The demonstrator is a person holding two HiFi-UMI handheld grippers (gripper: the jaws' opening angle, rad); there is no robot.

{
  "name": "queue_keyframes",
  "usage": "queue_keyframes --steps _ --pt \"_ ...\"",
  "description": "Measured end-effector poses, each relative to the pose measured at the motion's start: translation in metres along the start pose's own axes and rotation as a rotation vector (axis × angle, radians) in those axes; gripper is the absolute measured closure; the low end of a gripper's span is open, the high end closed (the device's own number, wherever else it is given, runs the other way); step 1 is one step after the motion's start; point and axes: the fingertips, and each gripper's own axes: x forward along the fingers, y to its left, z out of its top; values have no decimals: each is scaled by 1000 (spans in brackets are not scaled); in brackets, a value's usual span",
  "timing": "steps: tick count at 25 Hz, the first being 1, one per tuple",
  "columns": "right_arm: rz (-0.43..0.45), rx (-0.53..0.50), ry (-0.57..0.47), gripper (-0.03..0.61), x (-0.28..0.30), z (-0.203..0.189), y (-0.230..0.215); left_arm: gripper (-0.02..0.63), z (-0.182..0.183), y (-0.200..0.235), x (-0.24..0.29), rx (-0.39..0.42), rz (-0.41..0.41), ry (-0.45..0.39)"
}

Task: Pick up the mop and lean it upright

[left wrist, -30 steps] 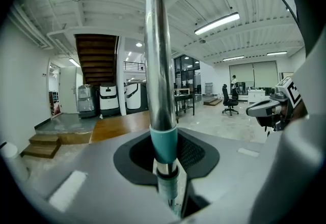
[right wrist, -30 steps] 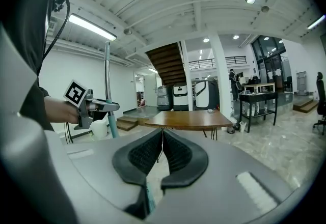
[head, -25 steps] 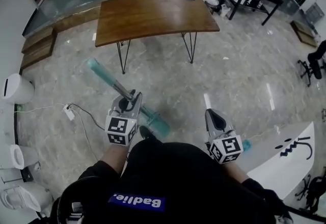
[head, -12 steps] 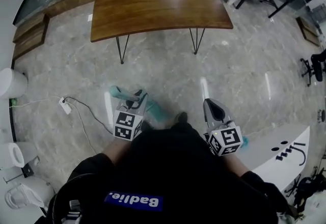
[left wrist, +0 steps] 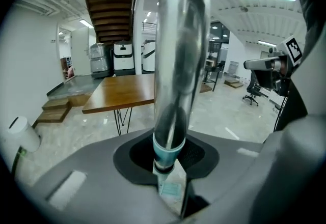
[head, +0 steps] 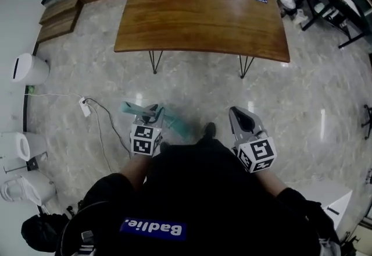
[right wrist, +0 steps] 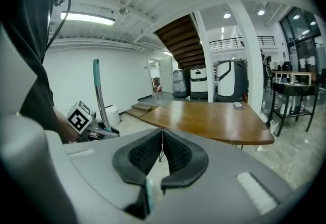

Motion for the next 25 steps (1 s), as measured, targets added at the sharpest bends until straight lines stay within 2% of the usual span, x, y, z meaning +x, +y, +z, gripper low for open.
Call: queue_keyframes --steps 4,8,15,20,25 --pt "42 6 59 571 15 -12 -39 509 -14 8 44 -79 65 80" --pt "32 16 131 571 16 -28 -58 509 -35 18 87 -118 68 159" --pt "-94 27 177 571 14 -30 -78 509 -26 34 165 -141 2 208" --pt "-197 57 205 571 2 -32 -90 509 -8 44 191 -133 -19 205" --pt "-225 67 237 571 0 -38 -87 506 -8 49 219 -161 -12 202"
